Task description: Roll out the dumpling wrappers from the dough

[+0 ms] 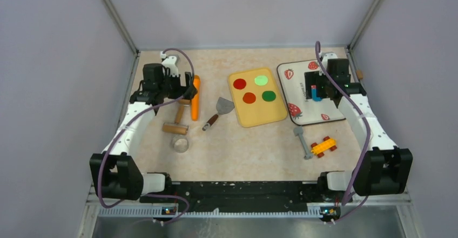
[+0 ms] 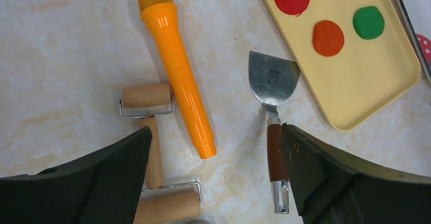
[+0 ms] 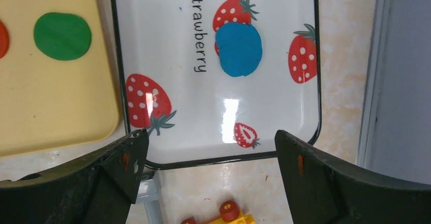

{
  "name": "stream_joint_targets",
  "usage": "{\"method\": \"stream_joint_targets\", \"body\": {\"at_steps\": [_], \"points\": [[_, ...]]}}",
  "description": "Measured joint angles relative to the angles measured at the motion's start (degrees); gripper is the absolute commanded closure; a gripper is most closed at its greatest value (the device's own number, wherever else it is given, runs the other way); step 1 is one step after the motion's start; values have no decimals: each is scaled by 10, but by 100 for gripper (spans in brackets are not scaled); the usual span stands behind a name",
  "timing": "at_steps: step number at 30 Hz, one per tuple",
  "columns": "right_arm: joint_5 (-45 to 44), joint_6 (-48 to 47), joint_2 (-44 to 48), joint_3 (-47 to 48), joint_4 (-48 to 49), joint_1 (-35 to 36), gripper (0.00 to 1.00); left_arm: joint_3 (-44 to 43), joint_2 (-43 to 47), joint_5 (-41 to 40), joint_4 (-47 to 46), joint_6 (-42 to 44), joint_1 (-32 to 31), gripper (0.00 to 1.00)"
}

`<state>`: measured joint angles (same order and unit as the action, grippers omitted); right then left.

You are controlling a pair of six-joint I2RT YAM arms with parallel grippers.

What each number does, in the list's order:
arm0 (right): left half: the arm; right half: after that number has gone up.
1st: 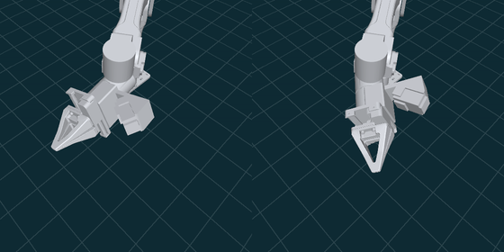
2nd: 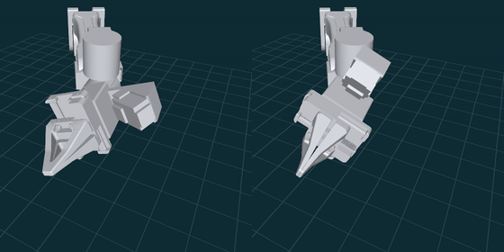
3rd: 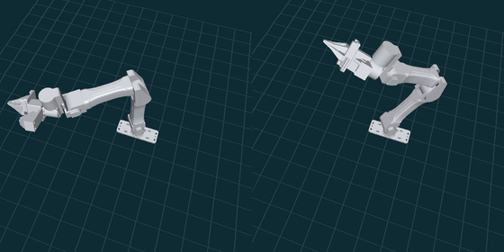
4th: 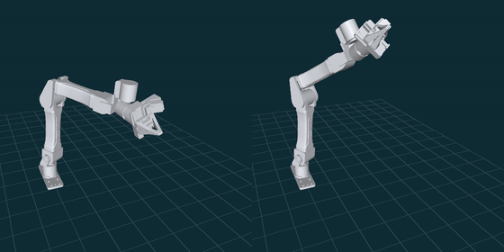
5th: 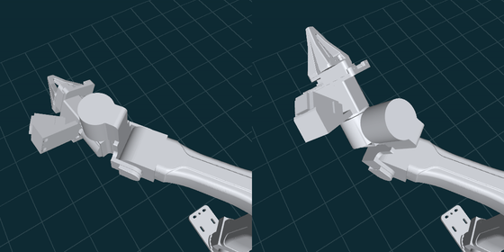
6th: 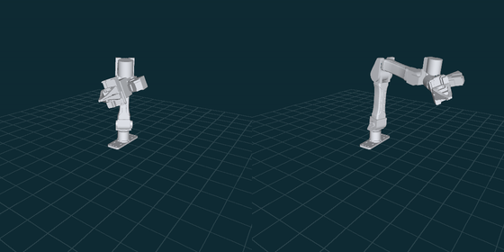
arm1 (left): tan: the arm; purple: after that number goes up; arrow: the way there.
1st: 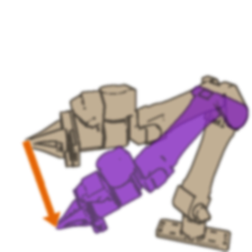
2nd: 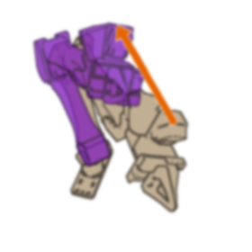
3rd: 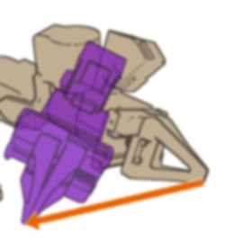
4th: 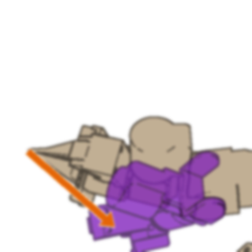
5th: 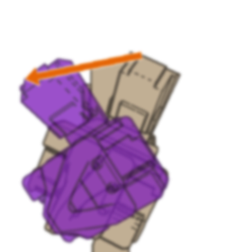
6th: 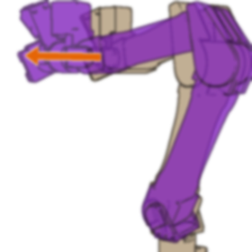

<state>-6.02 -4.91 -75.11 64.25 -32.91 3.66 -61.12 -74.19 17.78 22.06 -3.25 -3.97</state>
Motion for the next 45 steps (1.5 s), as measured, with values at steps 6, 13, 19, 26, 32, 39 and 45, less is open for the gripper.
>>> {"method": "stream_joint_targets", "body": {"at_steps": [6, 13, 19, 26, 32, 39, 45], "points": [[102, -59, -3, -1, 1, 0, 8, 27, -7, 24, -15, -13, -4, 3], [169, -114, -70, 6, 4, 0, 33, 38, -38, 30, -17, -9, -59, 6], [196, -120, -190, 61, 10, 1, 35, 9, -82, 32, -22, -1, -93, 8], [197, -81, -267, 99, 47, 11, 38, -89, -192, -3, -40, -23, -154, 10], [210, -57, -320, 132, 56, 16, 40, -184, -313, -24, -50, -59, -159, 13], [220, -40, -369, 155, 60, 20, 42, -247, -407, -17, -55, -76, -158, 16], [236, -34, -386, 157, 60, 33, 47, -262, -433, -5, -54, -69, -169, 19]]}}
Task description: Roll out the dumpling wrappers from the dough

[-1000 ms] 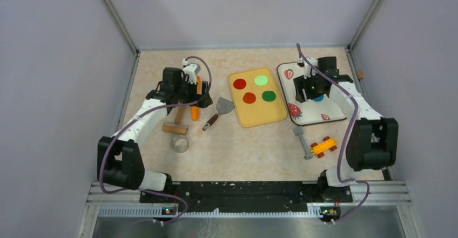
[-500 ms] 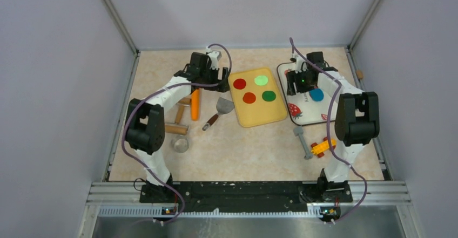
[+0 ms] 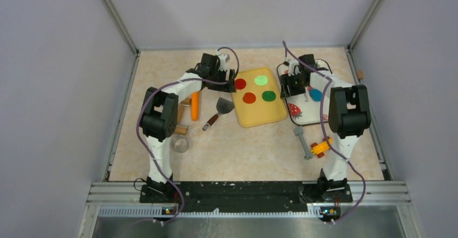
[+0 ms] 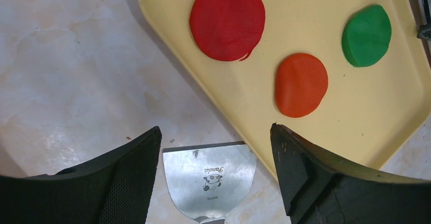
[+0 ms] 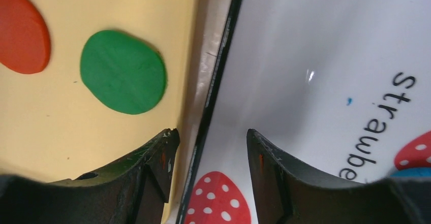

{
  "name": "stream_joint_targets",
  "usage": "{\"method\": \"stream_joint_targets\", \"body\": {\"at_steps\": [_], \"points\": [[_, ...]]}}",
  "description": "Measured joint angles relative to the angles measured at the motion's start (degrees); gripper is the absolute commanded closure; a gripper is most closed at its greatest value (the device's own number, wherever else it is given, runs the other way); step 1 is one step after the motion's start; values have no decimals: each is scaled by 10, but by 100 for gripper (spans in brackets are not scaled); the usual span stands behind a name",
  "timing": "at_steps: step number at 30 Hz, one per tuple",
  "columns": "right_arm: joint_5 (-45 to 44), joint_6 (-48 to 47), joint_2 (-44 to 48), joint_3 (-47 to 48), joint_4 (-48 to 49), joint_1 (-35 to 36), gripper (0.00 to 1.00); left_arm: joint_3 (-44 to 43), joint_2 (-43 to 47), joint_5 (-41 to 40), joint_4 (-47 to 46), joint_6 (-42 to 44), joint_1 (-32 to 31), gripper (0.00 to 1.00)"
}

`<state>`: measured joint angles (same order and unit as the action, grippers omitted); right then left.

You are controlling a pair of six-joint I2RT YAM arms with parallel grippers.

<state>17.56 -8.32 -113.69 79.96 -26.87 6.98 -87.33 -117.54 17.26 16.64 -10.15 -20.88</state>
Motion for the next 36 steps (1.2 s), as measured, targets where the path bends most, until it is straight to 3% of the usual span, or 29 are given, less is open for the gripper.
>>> {"method": "stream_joint_targets", "body": {"at_steps": [7, 19, 28, 36], "points": [[19, 18, -1, 0, 3, 29, 52, 0, -3, 3, 0, 2, -4, 19], [38, 59, -5, -2, 19, 89, 53, 3, 0, -5, 49, 30, 12, 18], [50, 69, -14, -2, 33, 128, 53, 73, 66, -18, 78, 52, 60, 17], [47, 61, 3, 2, -5, 132, 38, 80, 117, -6, 86, 82, 62, 14]]}}
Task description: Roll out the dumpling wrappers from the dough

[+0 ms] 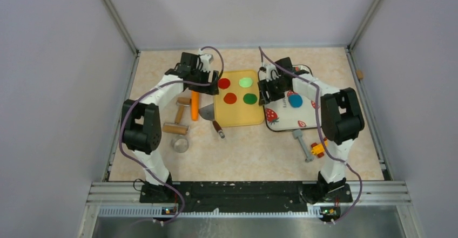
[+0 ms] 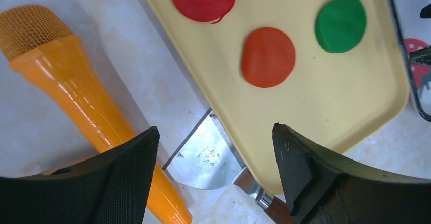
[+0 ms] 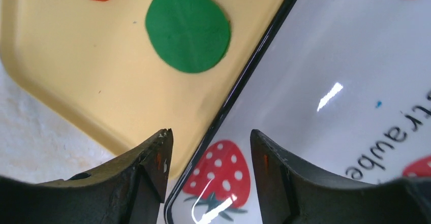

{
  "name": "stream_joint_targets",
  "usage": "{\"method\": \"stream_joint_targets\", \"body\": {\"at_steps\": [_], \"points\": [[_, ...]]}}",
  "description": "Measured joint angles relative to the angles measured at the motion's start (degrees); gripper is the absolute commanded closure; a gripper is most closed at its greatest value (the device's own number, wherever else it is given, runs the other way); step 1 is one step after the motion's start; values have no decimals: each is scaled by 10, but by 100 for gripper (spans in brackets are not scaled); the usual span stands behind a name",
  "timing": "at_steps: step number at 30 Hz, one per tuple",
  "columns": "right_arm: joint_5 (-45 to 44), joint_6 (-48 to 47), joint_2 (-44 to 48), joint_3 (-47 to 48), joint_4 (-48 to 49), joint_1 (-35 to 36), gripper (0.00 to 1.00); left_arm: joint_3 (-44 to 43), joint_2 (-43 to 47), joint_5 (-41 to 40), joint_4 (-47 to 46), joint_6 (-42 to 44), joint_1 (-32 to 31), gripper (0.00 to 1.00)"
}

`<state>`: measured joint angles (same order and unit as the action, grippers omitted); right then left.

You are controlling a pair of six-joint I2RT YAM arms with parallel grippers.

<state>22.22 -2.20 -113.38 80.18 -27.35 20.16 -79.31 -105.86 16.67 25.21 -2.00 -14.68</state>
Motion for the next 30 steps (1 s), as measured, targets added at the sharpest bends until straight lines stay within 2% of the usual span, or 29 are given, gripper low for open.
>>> {"method": "stream_joint_targets", "body": {"at_steps": [5, 12, 20, 27, 30], "points": [[-5, -40, 132, -45, -36, 0, 30, 0, 70, 7, 7, 32, 0, 13], [-20, -85, 309, -100, -78, -1, 28, 2, 137, -94, 66, 76, 11, 12], [-38, -101, 340, -132, -102, -13, 28, 102, 155, -125, 131, 121, 83, 19], [-44, -102, 340, -135, -98, -24, 28, 153, 156, -140, 146, 156, 88, 25], [-44, -102, 340, -135, -91, -24, 29, 163, 155, -145, 138, 161, 98, 31]]}}
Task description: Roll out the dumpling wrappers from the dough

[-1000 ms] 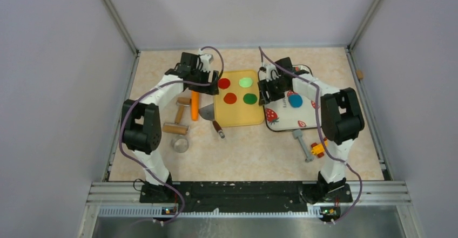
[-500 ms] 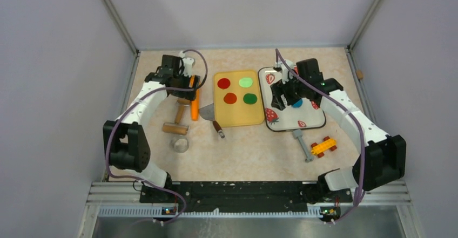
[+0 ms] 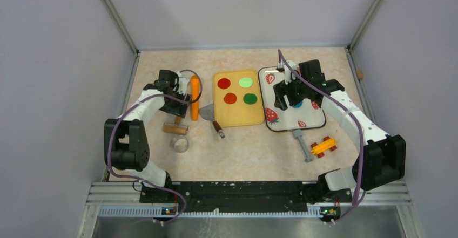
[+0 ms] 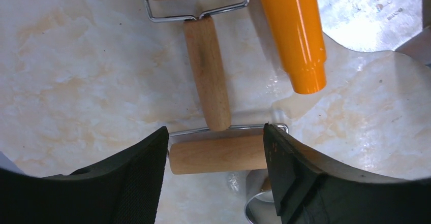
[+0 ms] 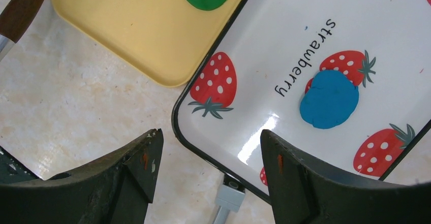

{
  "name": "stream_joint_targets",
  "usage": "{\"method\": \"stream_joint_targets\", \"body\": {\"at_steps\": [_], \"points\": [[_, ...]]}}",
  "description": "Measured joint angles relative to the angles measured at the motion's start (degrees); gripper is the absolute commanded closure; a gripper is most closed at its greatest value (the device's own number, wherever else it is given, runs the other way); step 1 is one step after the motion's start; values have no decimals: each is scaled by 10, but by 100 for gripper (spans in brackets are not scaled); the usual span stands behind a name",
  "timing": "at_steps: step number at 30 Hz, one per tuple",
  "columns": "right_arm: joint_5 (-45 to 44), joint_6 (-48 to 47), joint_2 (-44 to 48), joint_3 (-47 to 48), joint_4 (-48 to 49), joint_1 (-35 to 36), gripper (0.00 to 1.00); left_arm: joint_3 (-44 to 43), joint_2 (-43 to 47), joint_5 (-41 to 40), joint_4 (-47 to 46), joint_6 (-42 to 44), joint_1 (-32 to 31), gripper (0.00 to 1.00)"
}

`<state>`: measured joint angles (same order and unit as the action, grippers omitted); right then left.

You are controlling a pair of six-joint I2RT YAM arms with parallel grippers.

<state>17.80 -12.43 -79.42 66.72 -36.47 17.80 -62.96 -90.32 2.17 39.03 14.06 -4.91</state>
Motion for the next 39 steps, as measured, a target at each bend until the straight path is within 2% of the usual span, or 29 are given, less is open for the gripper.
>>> {"method": "stream_joint_targets", "body": {"at_steps": [4, 10, 12, 16, 19, 23, 29, 39], "points": [[-1, 1, -3, 0, 4, -5, 32, 0, -19, 0, -21, 0, 18, 34], [3, 17, -51, 2, 17, -50, 40, 0, -65, 8, -47, -2, 31, 37], [5, 14, -78, 2, 23, -57, 50, 0, -77, 12, -53, -3, 31, 41], [16, -19, -126, 1, 36, -57, 79, 0, -93, 17, -59, -4, 31, 52], [18, -58, -164, 1, 41, -55, 85, 0, -100, 24, -61, -3, 33, 64], [7, -111, -191, -16, 42, -39, 88, 0, -105, 30, -63, -2, 36, 77], [5, -189, -174, -84, 31, 22, 90, 0, -105, 38, -67, 4, 41, 100], [8, -262, -145, -112, 25, 76, 90, 7, -95, 53, -75, 9, 43, 100]]}}
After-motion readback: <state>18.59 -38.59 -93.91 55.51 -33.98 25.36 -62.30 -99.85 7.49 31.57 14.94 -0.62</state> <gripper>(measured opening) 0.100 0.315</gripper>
